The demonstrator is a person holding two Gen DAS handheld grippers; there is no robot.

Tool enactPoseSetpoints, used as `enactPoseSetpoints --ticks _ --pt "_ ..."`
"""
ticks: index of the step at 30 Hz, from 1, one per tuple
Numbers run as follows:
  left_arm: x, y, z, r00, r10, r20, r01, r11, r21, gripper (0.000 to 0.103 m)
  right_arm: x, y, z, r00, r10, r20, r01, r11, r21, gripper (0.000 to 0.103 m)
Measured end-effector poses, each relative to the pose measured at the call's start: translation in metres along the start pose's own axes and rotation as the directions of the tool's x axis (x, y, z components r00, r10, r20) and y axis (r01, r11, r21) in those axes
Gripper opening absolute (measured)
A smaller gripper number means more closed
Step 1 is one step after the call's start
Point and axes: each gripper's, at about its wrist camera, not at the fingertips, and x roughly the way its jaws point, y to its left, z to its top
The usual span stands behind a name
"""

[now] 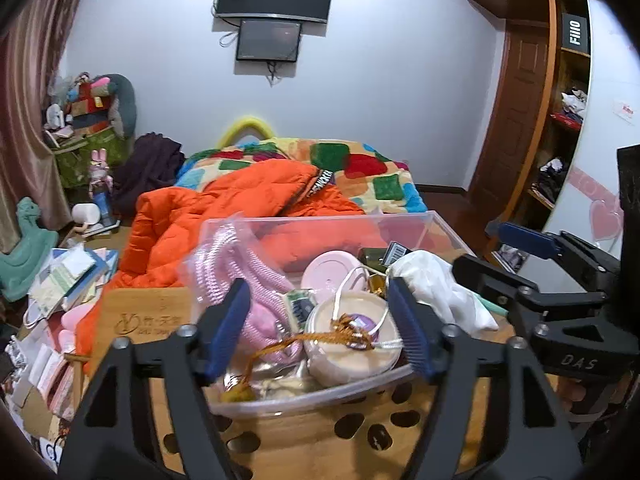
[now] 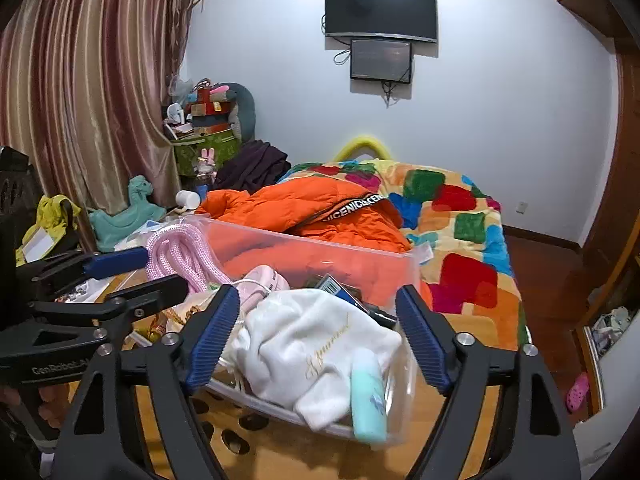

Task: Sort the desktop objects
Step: 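Open both grippers and withdraw them from the box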

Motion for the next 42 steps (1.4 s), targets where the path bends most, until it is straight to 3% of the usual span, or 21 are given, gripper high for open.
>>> enactPoseSetpoints --ticks 5,8,17,24,42 --pt "-0.013 -0.001 -0.006 1.000 0.003 -0.009 -0.003 1.000 -0.013 0.088 -0.012 0.002 -0.005 1.000 0.004 -0.011 -0.004 1.000 0.011 0.085" --pt "-0.022 -0.002 -0.010 1.000 0.001 -0.008 -0.001 1.000 -0.017 0.091 -0.019 0.002 -0.010 1.000 0.016 -0.024 -0.016 1.000 0.027 0.088" --pt "-0.050 -0.013 -0.030 0.999 0.034 -0.001 -0.034 0.999 0.005 0.092 -0.050 0.006 -0.032 0.999 -0.025 -0.019 0.026 0.999 0.027 0.089" --pt "-0.066 -0.021 -0.046 0.999 0.034 -0.001 -0.034 0.999 0.009 0.093 -0.068 -0.002 -0.051 0.999 -0.034 -0.024 0.036 0.995 0.093 0.089" --pt "-0.074 -0.021 -0.068 0.999 0.046 -0.006 -0.046 0.999 -0.013 0.093 -0.073 0.008 -0.076 0.998 -0.025 -0.054 0.031 0.993 0.110 0.090"
